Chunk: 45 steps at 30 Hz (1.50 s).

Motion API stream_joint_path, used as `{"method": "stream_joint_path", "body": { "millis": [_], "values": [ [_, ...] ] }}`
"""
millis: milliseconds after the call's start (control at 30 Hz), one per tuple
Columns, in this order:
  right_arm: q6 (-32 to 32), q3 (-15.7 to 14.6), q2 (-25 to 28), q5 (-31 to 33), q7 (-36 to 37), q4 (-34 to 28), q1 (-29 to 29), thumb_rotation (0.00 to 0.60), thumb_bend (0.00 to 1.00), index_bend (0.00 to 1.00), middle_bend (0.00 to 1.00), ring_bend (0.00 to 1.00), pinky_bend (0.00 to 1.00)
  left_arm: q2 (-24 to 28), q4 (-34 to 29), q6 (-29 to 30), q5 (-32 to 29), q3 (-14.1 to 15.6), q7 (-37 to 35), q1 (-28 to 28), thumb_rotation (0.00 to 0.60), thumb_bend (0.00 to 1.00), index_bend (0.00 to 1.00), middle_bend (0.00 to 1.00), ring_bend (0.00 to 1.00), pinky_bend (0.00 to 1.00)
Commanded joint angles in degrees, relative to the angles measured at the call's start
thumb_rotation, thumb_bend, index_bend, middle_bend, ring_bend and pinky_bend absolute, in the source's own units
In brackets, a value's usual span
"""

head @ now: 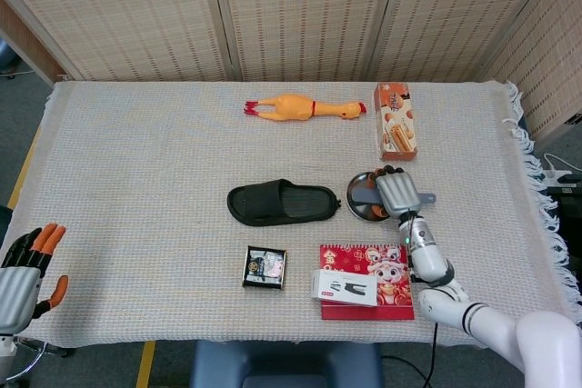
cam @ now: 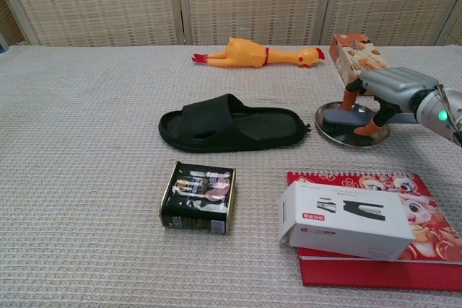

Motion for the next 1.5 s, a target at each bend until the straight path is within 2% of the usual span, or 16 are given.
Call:
{"method": "stream_joint_path", "body": {
  "millis": [33,400,533,700,1033,1500],
  "values": [
    [-0.2,0.0,-0.2,0.2,-0.1,0.4,0.2,0.600,0.15,0.47,0.35,0.25,0.39,0.0,0.0,-0.1,-0.2,-0.1,0.0,0.0,0.600,0.47,0.00,0.00,0.00,0.10],
    [1.4,-0.7,-1.0,-1.2,1.5,1.9,0.3,0.600,0.17,0.62,0.44,0.37,0.55,-0.2,0.2,-0.1,-0.5,-0.3,0.1,0.0,0.600,0.48,0.00,0.00,0.00,0.10],
    [3.4,-0.7,-1.3,-2.4,2.0,2.2,0.2,0.600,0.18,0.72,0.48,0.42,0.64,-0.1,0.3,0.3,-0.2,-0.3,-0.2,0.1,0.600,0.47,0.00,0.00,0.00,0.10],
    [5.7,-0.7,-1.1,-3.9,2.6,1.9,0.3,0.600,0.19,0.80,0.53,0.47,0.65,-0.1,0.3,0.4,0.0,-0.2,-0.4,0.2,0.600,0.47,0.00,0.00,0.00,0.10],
    [7.8,0.2,0.0,-4.5,1.5,-0.5,0.7,0.600,0.23,0.87,0.58,0.52,0.66,0.1,0.0,0.7,0.6,0.1,-0.6,0.4,0.600,0.48,0.00,0.00,0.00,0.10],
    [5.9,2.4,-0.3,-3.8,-12.1,-5.8,7.6,0.600,0.27,0.91,0.60,0.53,0.66,0.9,0.0,-0.5,0.9,0.5,-2.7,-0.1,0.600,0.48,0.00,0.00,0.00,0.10]
  ]
}}
